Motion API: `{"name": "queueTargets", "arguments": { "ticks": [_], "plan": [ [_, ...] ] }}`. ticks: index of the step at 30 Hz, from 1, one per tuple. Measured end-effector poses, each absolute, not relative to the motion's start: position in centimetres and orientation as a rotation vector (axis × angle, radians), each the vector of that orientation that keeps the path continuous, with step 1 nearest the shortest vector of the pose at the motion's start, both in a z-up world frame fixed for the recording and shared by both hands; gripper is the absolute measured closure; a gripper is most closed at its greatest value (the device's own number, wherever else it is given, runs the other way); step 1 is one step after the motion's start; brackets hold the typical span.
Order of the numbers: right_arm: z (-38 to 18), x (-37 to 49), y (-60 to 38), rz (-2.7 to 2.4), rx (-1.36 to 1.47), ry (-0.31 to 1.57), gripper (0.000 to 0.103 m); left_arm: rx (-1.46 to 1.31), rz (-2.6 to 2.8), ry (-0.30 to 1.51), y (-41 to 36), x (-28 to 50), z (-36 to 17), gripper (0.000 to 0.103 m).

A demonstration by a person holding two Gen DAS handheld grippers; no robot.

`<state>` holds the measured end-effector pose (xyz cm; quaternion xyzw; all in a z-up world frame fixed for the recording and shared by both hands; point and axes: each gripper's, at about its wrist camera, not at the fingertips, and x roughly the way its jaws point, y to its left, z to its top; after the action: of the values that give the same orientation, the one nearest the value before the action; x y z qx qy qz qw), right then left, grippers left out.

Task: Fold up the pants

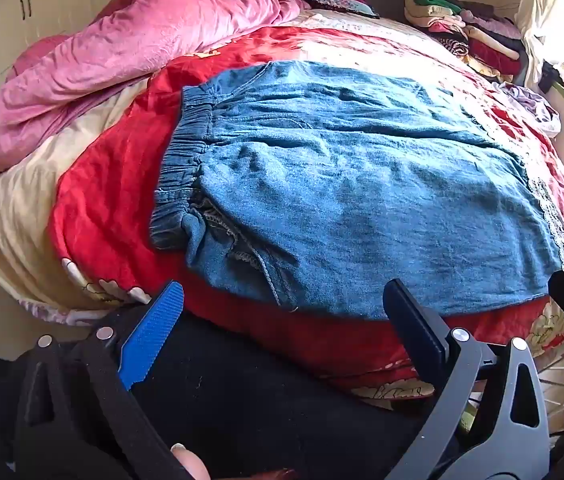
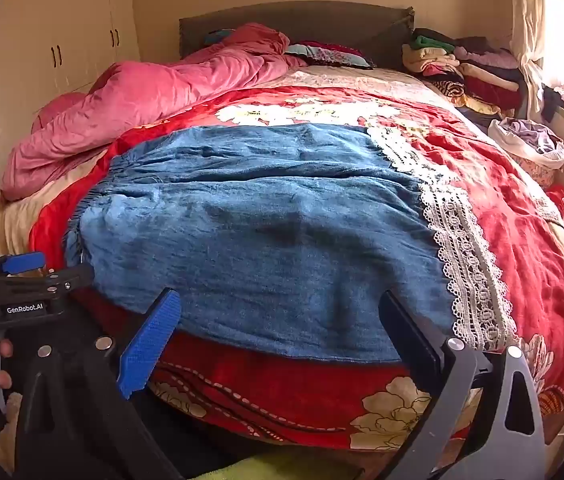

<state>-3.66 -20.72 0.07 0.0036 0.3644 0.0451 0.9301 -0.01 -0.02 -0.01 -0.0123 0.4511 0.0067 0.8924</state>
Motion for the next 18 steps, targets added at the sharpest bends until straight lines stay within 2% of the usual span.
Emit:
{"name": "queueTargets", "arguments": {
  "ticks": [18],
  "plan": [
    [0.3, -3.6, -19.6, 0.081, -0.052, 0.746, 0.004, -0.039, -0.007, 0.916, 0.1, -0.2, 0.6, 0.009]
  ]
}}
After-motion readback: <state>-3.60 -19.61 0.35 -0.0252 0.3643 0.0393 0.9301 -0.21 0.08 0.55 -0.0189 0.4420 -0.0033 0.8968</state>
